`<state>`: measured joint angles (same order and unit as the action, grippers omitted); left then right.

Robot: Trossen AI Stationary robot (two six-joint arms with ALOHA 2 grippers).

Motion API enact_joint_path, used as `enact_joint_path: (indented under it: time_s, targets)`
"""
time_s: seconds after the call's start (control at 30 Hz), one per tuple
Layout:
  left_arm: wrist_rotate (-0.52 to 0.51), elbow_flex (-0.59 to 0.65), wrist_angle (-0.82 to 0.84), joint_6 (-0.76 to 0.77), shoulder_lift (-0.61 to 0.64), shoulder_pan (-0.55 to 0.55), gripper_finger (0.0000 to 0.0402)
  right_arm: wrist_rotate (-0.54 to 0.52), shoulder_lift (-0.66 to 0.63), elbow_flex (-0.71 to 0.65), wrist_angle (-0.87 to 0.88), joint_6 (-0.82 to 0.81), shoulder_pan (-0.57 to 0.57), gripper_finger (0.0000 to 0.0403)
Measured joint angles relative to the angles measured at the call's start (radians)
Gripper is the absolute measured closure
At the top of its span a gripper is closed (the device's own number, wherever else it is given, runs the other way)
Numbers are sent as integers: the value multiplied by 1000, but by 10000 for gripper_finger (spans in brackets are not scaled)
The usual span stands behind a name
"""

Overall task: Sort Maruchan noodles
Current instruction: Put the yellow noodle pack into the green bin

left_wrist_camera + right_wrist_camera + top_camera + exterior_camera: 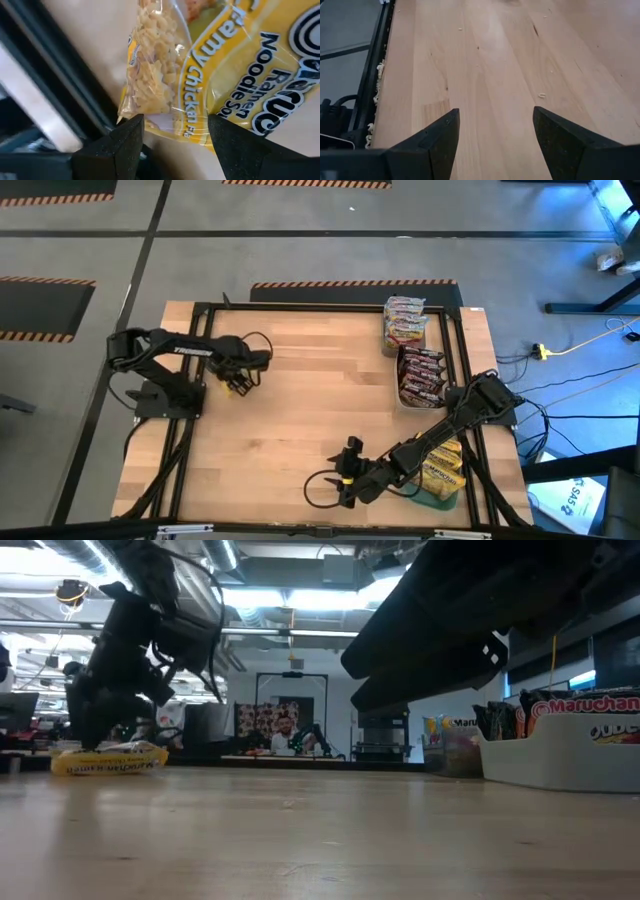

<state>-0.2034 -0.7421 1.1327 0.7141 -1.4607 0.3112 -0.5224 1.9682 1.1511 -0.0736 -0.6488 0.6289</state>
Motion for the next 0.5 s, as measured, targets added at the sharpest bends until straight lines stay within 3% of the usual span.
enact_joint_path:
  time_s: [0.2, 0.5]
  targets:
    - [181, -43, -34, 104, 2, -149, 179, 0, 0, 0, -2, 0, 0, 166]
    - [265, -170, -293, 114, 1, -364, 179, -2, 0, 0, -7, 0, 0, 166]
